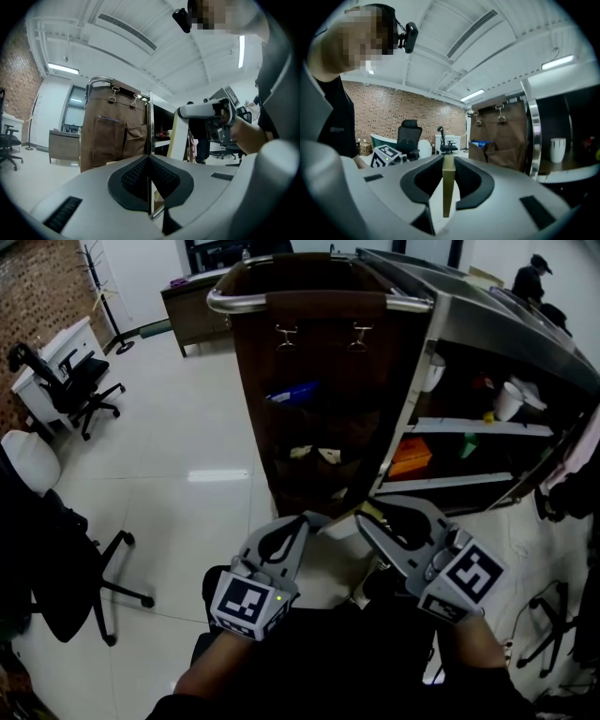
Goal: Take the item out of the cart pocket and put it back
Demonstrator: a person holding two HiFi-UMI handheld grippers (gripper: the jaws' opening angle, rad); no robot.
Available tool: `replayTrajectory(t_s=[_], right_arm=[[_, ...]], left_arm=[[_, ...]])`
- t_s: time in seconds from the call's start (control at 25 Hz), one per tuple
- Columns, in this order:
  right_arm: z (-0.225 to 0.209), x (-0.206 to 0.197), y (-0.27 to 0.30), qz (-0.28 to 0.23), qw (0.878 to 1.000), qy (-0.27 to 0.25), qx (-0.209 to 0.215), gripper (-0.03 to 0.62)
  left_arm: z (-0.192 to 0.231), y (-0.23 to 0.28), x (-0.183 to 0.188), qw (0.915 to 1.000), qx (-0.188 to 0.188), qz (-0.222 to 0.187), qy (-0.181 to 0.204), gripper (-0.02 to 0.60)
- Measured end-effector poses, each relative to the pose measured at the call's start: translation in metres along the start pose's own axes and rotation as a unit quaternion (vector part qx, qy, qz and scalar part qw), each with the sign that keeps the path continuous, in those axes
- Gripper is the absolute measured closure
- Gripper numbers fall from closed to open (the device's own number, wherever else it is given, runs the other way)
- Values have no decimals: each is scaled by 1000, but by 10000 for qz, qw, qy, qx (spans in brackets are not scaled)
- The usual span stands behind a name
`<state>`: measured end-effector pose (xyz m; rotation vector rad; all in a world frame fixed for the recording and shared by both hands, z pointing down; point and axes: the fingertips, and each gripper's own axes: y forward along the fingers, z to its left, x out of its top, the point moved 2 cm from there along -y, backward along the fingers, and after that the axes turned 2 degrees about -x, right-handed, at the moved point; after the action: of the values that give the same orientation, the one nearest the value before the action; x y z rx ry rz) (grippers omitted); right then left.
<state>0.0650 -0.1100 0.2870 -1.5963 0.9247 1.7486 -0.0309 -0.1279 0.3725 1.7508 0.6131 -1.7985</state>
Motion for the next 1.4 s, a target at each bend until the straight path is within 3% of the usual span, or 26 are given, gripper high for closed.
replayTrajectory(t_s=[0.16, 0.52, 1.4], right_arm=[[16, -52, 10, 383, 9980, 506, 21, 505], [16, -125, 28, 894, 9943, 447, -375, 505], [10, -117, 27, 792, 9947, 490, -430, 505]], left_arm=[[1, -1, -1, 10000, -3, -1, 38, 581], [-7, -1, -5, 9999, -132, 26, 60, 581], [-11, 2, -8, 9997, -177, 130, 135, 581]])
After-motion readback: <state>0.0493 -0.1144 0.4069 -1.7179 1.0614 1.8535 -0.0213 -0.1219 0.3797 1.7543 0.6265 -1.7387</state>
